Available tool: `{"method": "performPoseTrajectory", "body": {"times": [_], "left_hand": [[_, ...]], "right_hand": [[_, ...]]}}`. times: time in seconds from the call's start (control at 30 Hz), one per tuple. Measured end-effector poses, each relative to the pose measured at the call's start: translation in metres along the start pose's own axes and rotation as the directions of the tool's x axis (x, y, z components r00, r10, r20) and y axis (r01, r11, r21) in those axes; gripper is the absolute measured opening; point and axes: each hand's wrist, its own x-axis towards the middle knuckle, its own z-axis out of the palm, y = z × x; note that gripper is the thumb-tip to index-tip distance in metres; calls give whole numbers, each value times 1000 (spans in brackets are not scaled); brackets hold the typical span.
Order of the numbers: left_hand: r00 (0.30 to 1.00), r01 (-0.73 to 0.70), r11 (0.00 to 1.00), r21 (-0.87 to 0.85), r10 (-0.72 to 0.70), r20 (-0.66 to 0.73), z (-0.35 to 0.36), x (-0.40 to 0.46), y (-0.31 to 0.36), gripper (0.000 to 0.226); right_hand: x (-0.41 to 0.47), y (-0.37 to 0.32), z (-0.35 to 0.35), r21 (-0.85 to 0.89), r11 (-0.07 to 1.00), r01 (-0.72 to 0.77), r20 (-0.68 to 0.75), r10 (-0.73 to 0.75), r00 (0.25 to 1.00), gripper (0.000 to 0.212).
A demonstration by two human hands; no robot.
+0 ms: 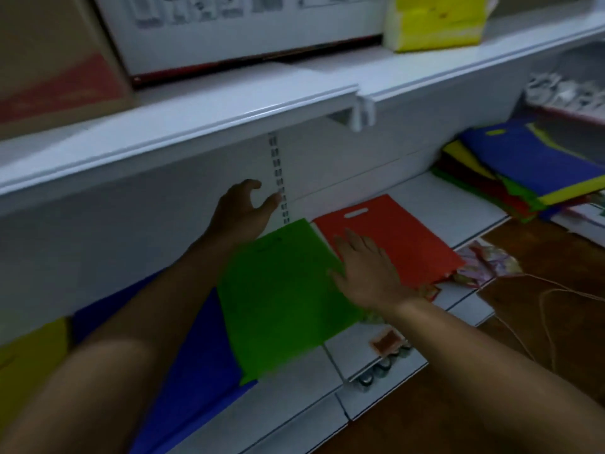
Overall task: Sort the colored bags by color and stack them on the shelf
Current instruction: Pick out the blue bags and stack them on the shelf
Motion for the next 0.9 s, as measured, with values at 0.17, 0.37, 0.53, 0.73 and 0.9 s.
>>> {"method": "performPoseTrajectory", "body": {"times": [0.17, 0.37, 0.53, 0.73, 0.9], "left_hand": [[990, -125, 992, 16, 123, 65, 88, 10, 122, 63], [969, -200, 980, -15, 200, 147, 180, 19, 231, 63], [953, -225, 973, -49, 230, 197, 229, 45, 289, 61], [934, -282, 958, -55, 287, 214, 281, 111, 332, 60], [921, -251, 961, -114, 274, 277, 329, 167, 364, 56]], "right_hand": [[-24, 121, -49, 16, 995, -103, -72, 104, 992, 72], [-52, 250, -95, -41, 972, -232, -156, 223, 962, 68], [-50, 325, -114, 14, 950, -311, -190, 308, 932, 66], [-15, 392, -130, 3, 927, -376, -153, 372, 915, 68], [19, 449, -155, -21, 897, -441, -143, 434, 889, 69]]}}
